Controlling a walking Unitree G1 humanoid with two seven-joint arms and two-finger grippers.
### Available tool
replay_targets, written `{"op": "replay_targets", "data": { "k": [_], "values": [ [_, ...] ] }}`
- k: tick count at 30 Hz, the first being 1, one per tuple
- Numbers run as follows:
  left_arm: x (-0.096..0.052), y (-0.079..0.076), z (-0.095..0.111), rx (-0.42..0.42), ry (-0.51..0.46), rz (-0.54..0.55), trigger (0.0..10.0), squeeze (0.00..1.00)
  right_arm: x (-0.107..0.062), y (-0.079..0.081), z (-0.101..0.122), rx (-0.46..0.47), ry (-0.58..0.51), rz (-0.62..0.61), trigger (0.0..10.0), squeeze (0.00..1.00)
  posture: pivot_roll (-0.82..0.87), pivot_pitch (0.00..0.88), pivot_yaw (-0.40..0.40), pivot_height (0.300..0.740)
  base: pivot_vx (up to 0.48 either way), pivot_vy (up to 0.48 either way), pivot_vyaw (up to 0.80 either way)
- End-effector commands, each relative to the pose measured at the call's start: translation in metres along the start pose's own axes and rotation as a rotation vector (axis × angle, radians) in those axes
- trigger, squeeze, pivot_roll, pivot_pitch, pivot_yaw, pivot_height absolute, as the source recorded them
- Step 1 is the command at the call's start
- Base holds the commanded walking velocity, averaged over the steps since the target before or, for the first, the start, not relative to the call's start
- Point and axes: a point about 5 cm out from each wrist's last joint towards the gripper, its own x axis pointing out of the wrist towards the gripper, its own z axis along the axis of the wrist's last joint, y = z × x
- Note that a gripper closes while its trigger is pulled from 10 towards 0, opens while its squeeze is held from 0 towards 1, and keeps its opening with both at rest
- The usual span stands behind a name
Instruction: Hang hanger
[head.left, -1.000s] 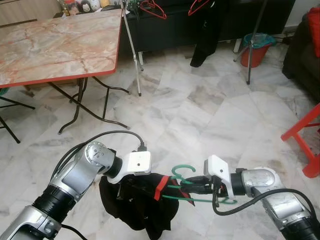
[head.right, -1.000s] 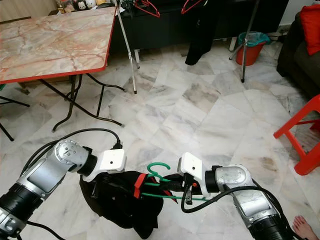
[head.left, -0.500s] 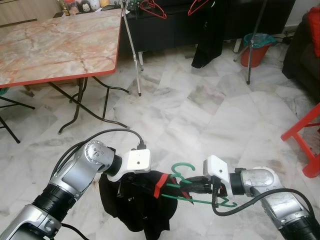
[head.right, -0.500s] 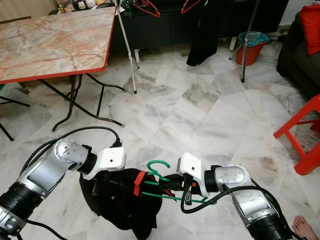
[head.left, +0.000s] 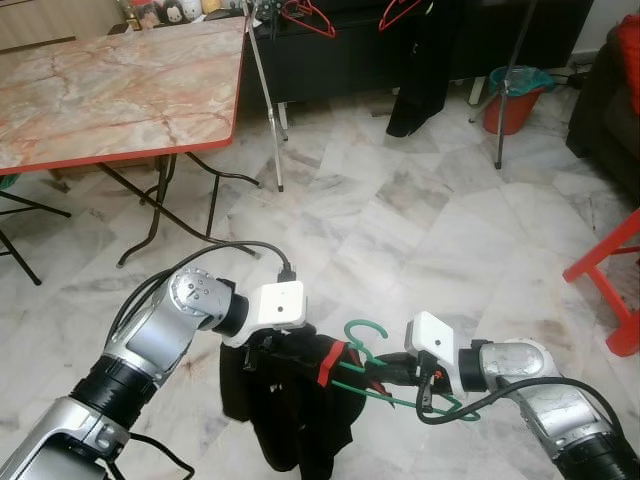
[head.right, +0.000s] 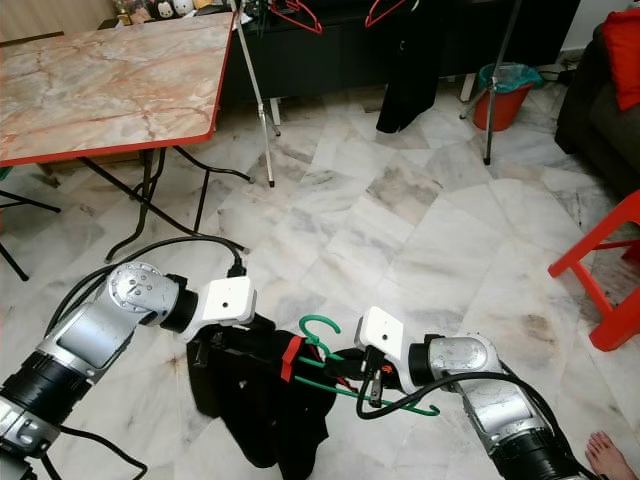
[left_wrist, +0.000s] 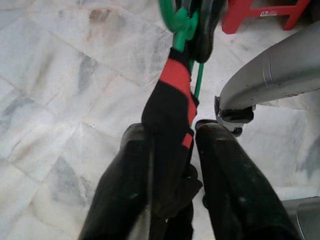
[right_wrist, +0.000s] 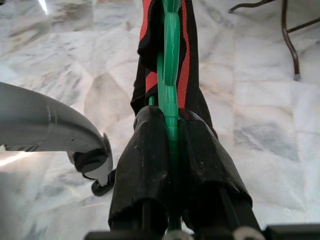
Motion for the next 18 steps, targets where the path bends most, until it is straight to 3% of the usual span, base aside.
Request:
{"op": "replay_targets", "data": {
  "k": [1,5,10,18],
  "values": [
    [-0.003,0.002,0.001,0.012,-0.006,0.01,10.0,1.0,0.001,-0.006,0.012,-0.04,-0.049,-0.037,0.0,0.0,-0.16,0.093,0.1,0.74,0.0,0.0,0.0],
    [-0.004,0.008,0.001,0.013,-0.018,0.062,10.0,1.0,0.001,-0.014,0.013,-0.047,-0.073,-0.126,0.0,0.0,-0.16,0.079,0.097,0.74,0.0,0.0,0.0],
    [-0.009,0.019,0.001,0.022,-0.042,0.207,10.0,1.0,-0.002,-0.024,0.014,-0.028,-0.111,-0.27,0.0,0.0,-0.17,0.075,0.095,0.74,0.0,0.0,0.0],
    [-0.019,0.041,-0.005,-0.021,-0.087,0.563,10.0,1.0,-0.007,-0.039,0.013,0.023,-0.163,-0.515,0.0,0.0,-0.17,0.073,0.092,0.74,0.0,0.0,0.0]
  ]
}}
